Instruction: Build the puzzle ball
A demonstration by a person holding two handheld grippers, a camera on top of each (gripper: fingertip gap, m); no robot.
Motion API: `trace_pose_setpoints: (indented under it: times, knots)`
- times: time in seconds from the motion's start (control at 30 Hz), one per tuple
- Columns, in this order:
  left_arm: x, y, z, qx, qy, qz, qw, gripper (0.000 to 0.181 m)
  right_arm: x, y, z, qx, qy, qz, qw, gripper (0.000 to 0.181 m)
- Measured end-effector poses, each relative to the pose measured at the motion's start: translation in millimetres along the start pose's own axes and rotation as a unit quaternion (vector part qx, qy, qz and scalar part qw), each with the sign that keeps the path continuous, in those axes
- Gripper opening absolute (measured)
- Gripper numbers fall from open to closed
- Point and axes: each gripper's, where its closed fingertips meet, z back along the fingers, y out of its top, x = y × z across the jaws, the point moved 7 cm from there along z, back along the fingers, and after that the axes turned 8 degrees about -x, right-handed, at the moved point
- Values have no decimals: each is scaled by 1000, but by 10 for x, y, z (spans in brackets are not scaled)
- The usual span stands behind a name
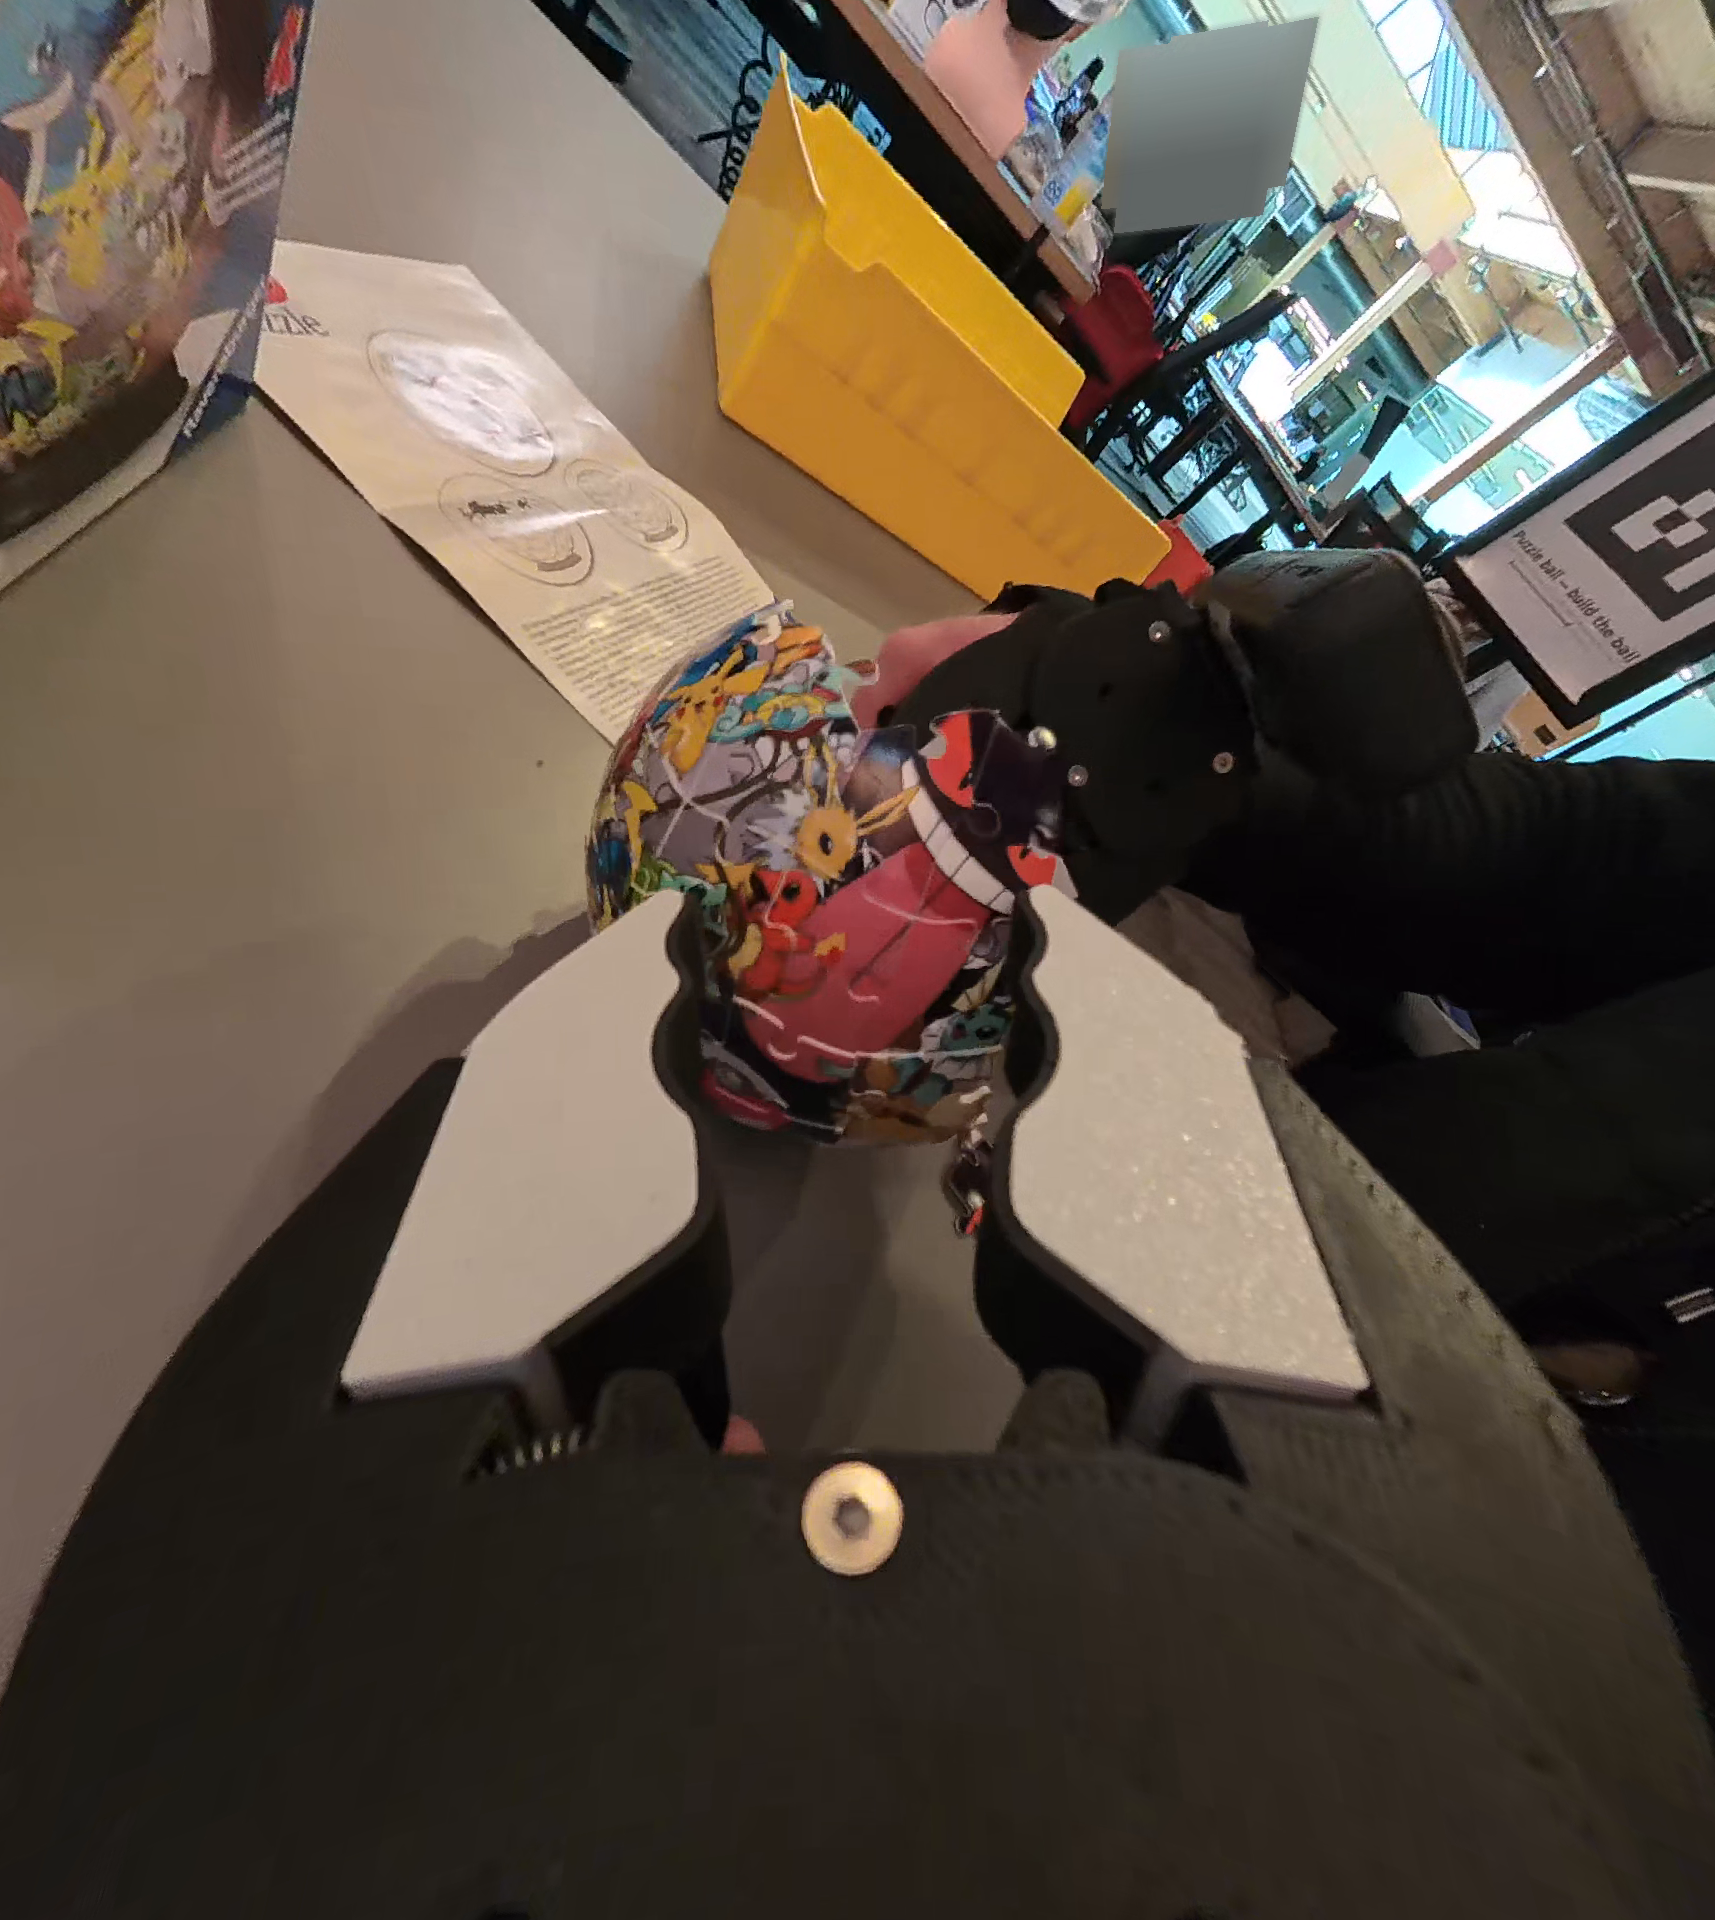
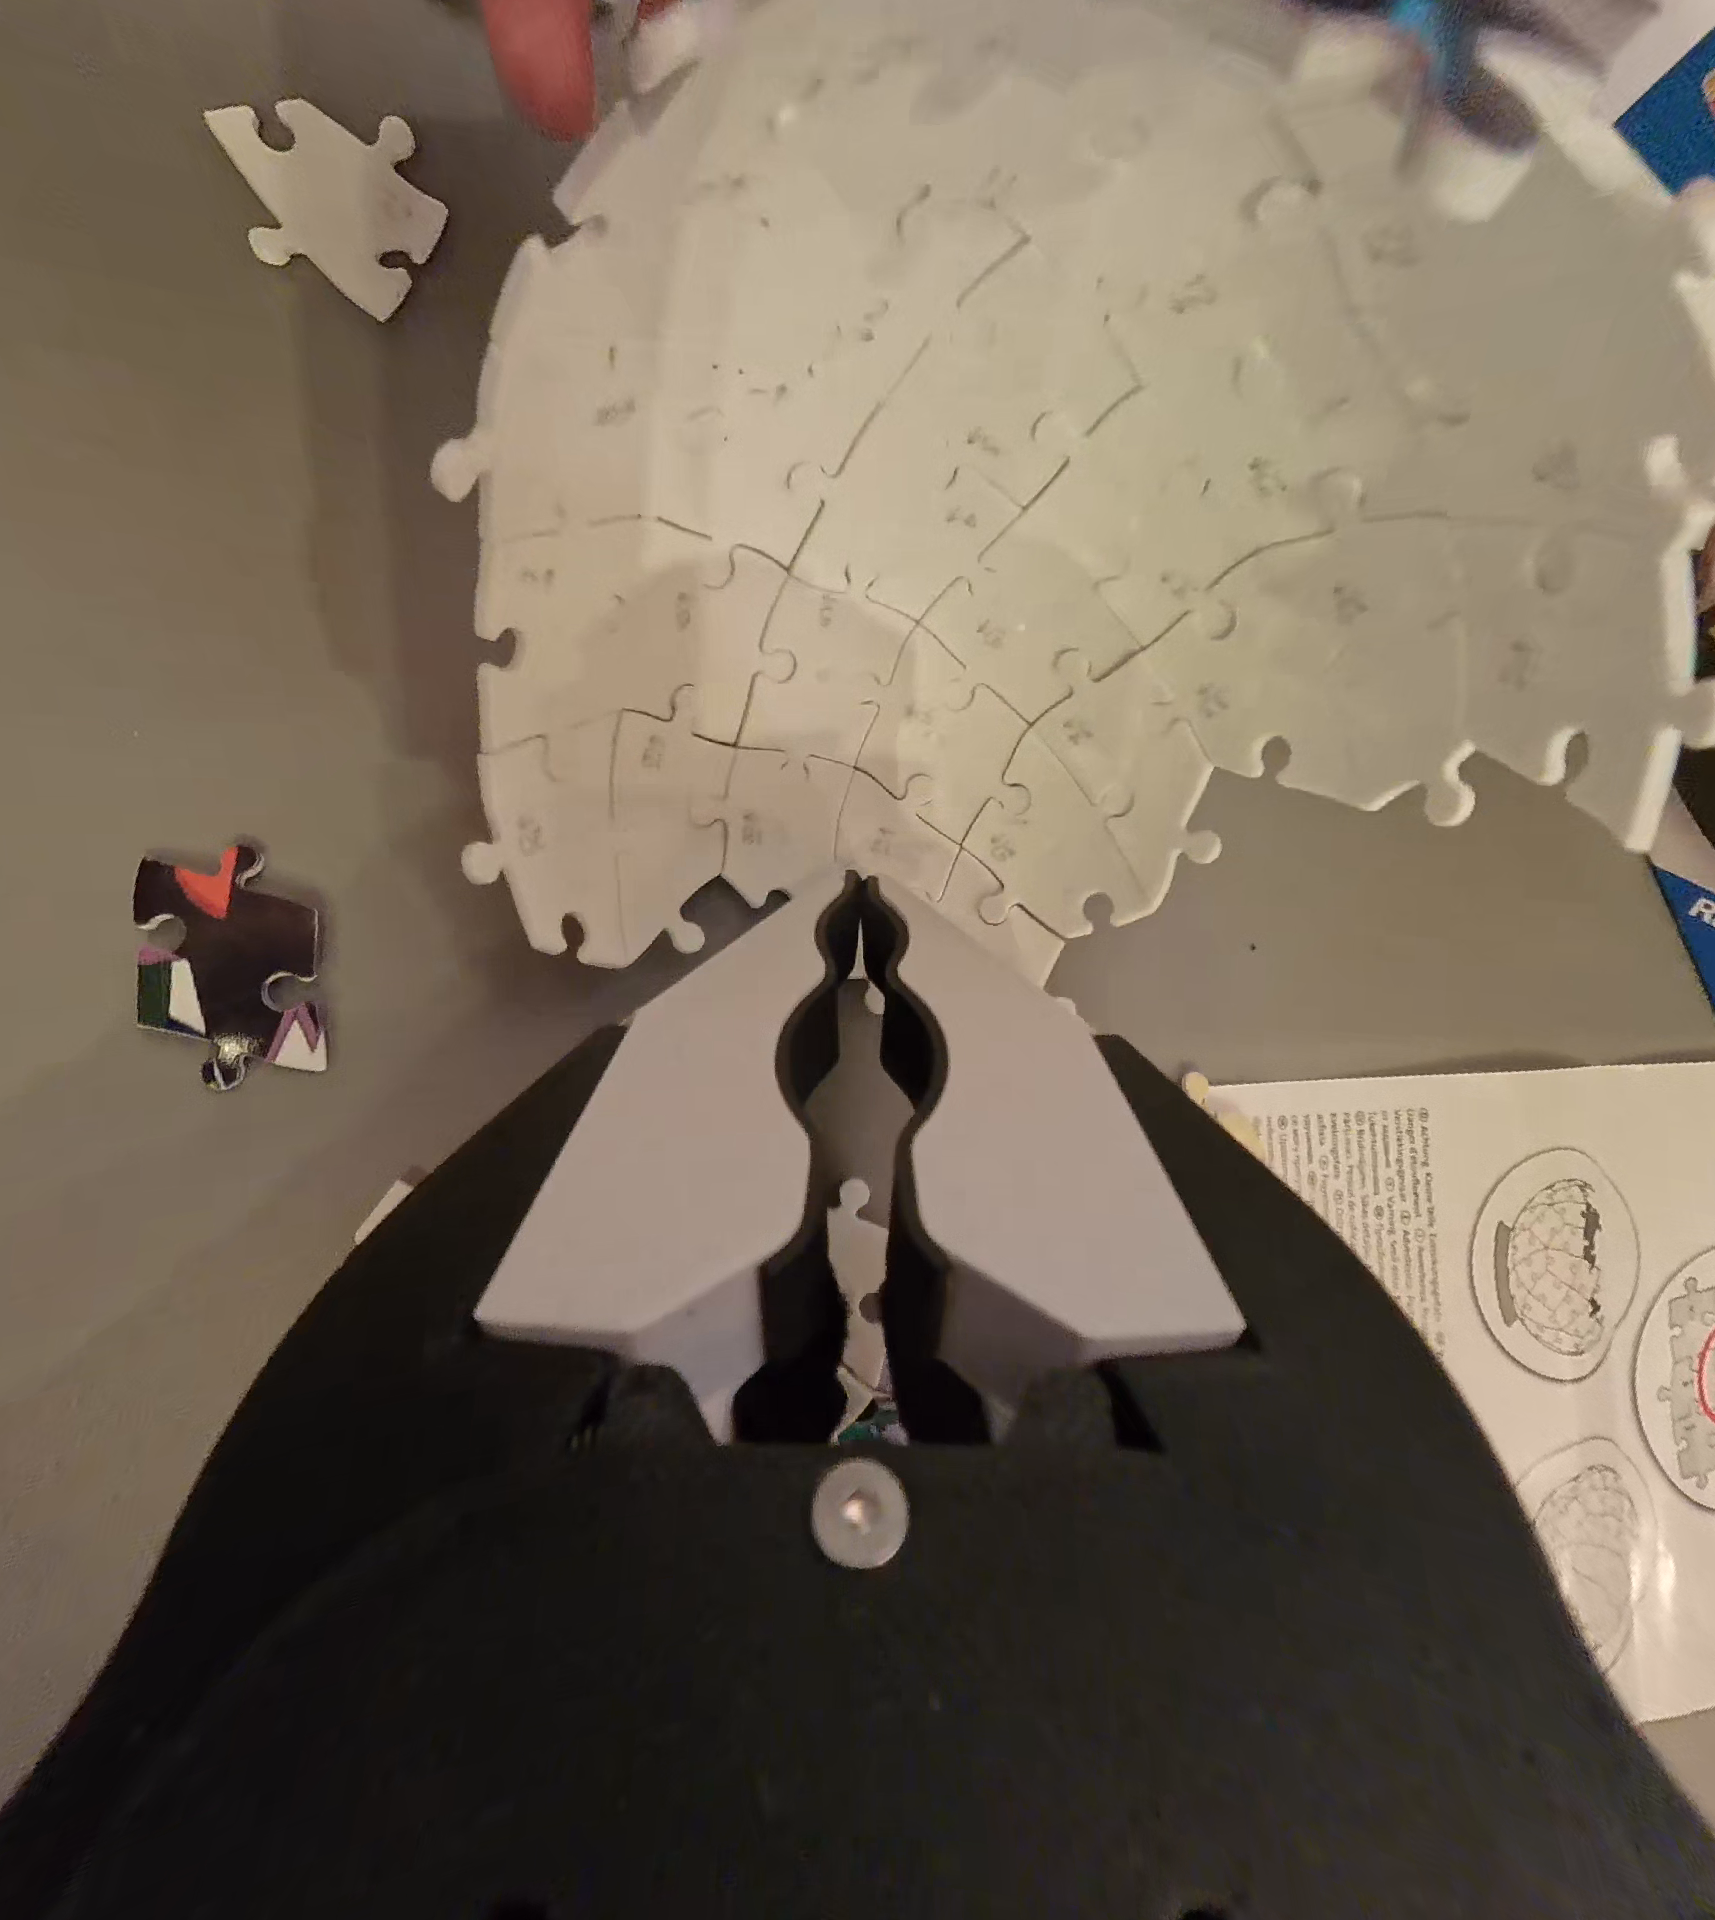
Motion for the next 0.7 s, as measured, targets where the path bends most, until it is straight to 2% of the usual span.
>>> trace_pose_setpoints:
  times: [0.27, 0.47, 0.7]
  knots:
    - [-31, -24, 26, 17, -7, 9, 1000, 53, -19, 56, -18, -21, -31, 41, 998, 0]
    - [-50, -30, 21, 31, -11, 12, 999, 53, 70, 31, -28, -3, 47, -63, 997, 0]
    - [-80, -48, 55, 31, -10, 15, 999, 53, 116, 20, -42, 11, 53, -107, 993, 0]
